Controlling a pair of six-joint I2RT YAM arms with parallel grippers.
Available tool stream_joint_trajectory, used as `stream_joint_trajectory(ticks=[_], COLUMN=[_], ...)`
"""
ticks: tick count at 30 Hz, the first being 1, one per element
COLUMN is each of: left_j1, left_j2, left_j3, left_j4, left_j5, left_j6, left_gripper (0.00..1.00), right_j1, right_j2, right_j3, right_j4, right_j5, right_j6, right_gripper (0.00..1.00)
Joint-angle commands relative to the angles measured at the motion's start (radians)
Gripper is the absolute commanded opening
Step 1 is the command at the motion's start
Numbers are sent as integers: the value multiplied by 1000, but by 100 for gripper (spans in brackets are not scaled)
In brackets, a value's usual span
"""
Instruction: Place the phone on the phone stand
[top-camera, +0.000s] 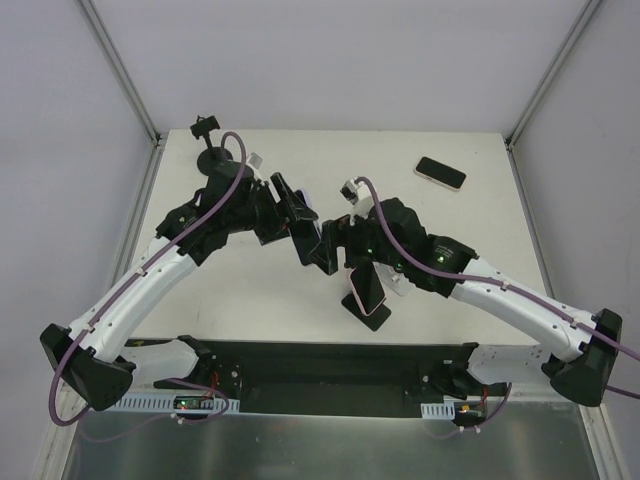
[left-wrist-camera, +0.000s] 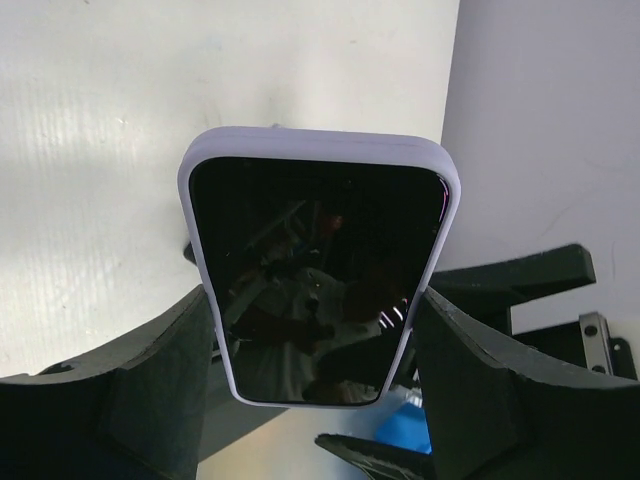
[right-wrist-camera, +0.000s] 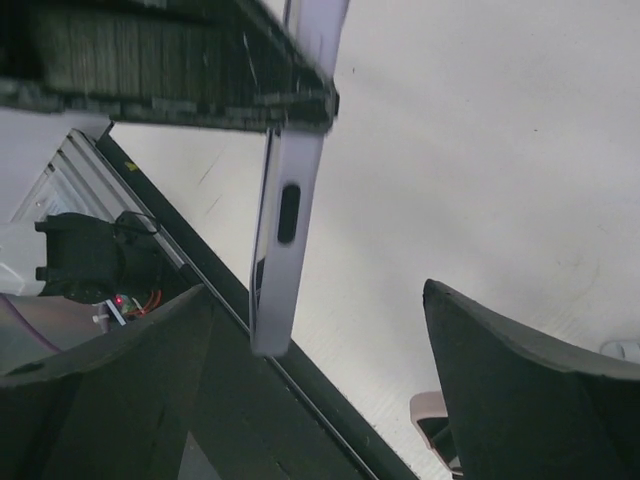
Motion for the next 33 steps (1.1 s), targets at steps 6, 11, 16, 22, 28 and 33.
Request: stream_joint_trajectory(ticks=[6, 11, 16, 22, 28, 33], left_j1=[-67, -67, -58, 5, 63, 62], left_j2=[-20, -43, -66, -204, -261, -229], left_j3=[40, 29, 26, -107, -249, -293], left_j4=[123, 229, 282, 407, 731, 1050], left_j5=[49, 130, 264, 354, 683, 831], left_j6=[-29, 54, 213, 362, 286, 109], left_gripper=[0, 1, 86, 99, 85, 60], right_j1=[-20, -61, -133, -235, -255, -255], right_j2=[9, -34, -142, -273, -327, -327], right_j3=[35, -41, -123, -161, -163, -166], right_j4=[114, 234, 284, 333, 340, 355], right_j5=[-87, -257, -404, -717, -875, -903], right_j6=[68, 98, 49, 26, 25, 45], right_gripper=[50, 1, 1, 1, 1, 1])
